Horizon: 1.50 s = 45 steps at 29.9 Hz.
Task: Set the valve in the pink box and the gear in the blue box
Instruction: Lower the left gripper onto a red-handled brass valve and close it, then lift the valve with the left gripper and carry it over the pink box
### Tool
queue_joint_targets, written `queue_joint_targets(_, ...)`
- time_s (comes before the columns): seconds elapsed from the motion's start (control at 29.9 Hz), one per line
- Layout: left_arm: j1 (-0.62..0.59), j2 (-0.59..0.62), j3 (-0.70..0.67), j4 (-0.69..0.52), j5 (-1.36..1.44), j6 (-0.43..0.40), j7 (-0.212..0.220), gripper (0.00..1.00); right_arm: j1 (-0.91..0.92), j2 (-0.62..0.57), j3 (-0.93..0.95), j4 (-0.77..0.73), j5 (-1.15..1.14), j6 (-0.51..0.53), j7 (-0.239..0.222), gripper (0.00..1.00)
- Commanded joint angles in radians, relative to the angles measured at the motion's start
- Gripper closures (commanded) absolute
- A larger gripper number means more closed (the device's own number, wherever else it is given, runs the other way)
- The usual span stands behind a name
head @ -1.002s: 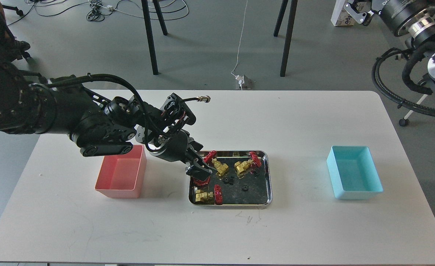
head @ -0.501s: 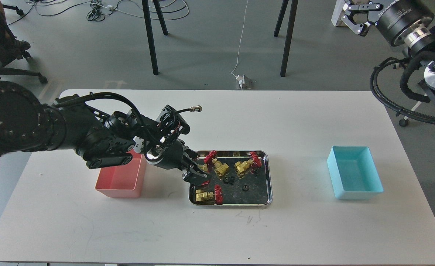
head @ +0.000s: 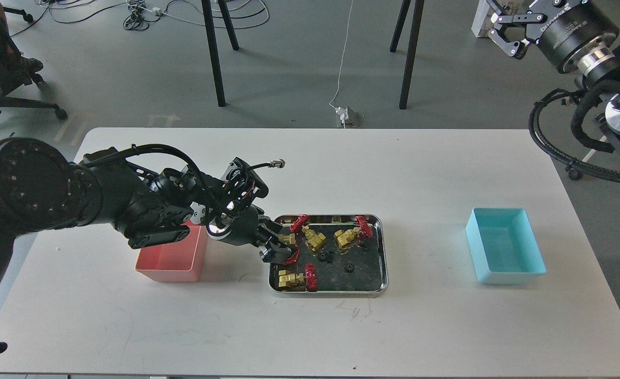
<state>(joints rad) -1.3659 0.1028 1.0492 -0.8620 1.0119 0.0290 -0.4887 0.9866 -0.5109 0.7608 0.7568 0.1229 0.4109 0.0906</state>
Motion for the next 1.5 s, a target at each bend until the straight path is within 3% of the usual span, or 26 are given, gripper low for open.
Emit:
queue_joint_targets(0.0, 0.001, 0.0, 0.002, 0.008, 0.0, 0.0, 0.0, 0.42, -0.002, 0.0, 0.002, 0.001, 0.0, 0.0, 0.0, 0.01)
queue_joint_targets(0.3, 0.01, -0.002, 0.006, 0.012, 0.033, 0.017, 0.0, 0.6, -0.006, -0.001, 0.003, -0.001, 0.0, 0.0, 0.001, 0.01)
queue_joint_targets(0.63, 0.011, 0.0, -0.001, 0.011, 0.036, 0.043, 0.0, 0.71, -0.019, -0.001, 0.006, -0.001, 0.001, -0.001, 0.001, 0.01)
queue_joint_targets(0.87, -0.013, 0.015, -0.035, -0.048, 0.037, 0.042, 0.0, 0.72, -0.019, -0.003, 0.008, -0.001, 0.003, -0.004, 0.001, 0.01)
queue_joint_targets(1.17, -0.042, 0.026, -0.054, -0.051, 0.04, 0.042, 0.0, 0.8, -0.019, -0.003, 0.008, -0.002, 0.003, -0.004, 0.001, 0.01)
queue_joint_targets(1.47, -0.082, 0.155, -0.147, -0.101, 0.042, 0.038, 0.0, 0.82, -0.003, 0.006, 0.009, -0.005, 0.003, -0.056, 0.0, 0.01)
